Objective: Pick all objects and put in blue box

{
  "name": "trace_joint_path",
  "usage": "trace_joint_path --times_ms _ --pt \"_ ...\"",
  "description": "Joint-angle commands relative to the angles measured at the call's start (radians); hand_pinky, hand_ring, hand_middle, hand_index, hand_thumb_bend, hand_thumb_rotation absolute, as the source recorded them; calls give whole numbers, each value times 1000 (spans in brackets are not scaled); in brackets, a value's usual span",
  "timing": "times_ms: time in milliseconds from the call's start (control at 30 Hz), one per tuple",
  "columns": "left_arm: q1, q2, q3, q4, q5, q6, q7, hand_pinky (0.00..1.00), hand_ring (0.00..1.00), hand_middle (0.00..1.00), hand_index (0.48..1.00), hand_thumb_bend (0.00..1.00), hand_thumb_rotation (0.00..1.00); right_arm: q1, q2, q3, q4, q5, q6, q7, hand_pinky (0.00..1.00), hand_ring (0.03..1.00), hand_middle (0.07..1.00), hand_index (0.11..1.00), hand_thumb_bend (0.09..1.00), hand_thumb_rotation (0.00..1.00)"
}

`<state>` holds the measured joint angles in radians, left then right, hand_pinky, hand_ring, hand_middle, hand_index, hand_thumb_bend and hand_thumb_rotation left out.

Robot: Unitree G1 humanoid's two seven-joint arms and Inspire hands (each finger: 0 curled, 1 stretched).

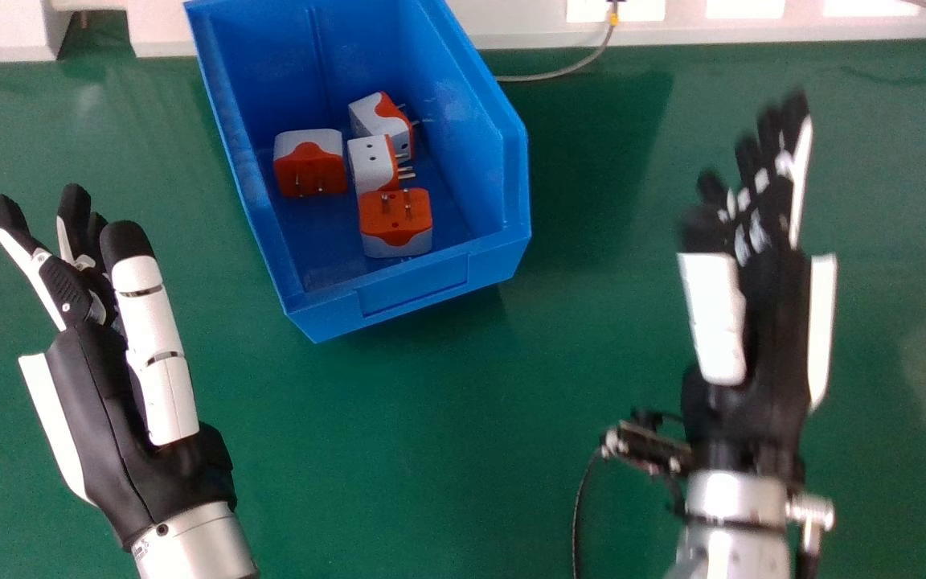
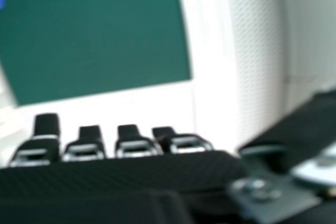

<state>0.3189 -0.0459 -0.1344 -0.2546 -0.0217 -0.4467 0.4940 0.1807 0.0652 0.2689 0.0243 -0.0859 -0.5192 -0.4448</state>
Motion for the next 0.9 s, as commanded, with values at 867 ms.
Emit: trace_joint_path --times_ms 867 --pt "2 -100 -11 -29 -16 -1 -11 960 983 982 974 522 764 52 63 3 -47 -89 -57 -4 996 1000 1000 1000 618 1000"
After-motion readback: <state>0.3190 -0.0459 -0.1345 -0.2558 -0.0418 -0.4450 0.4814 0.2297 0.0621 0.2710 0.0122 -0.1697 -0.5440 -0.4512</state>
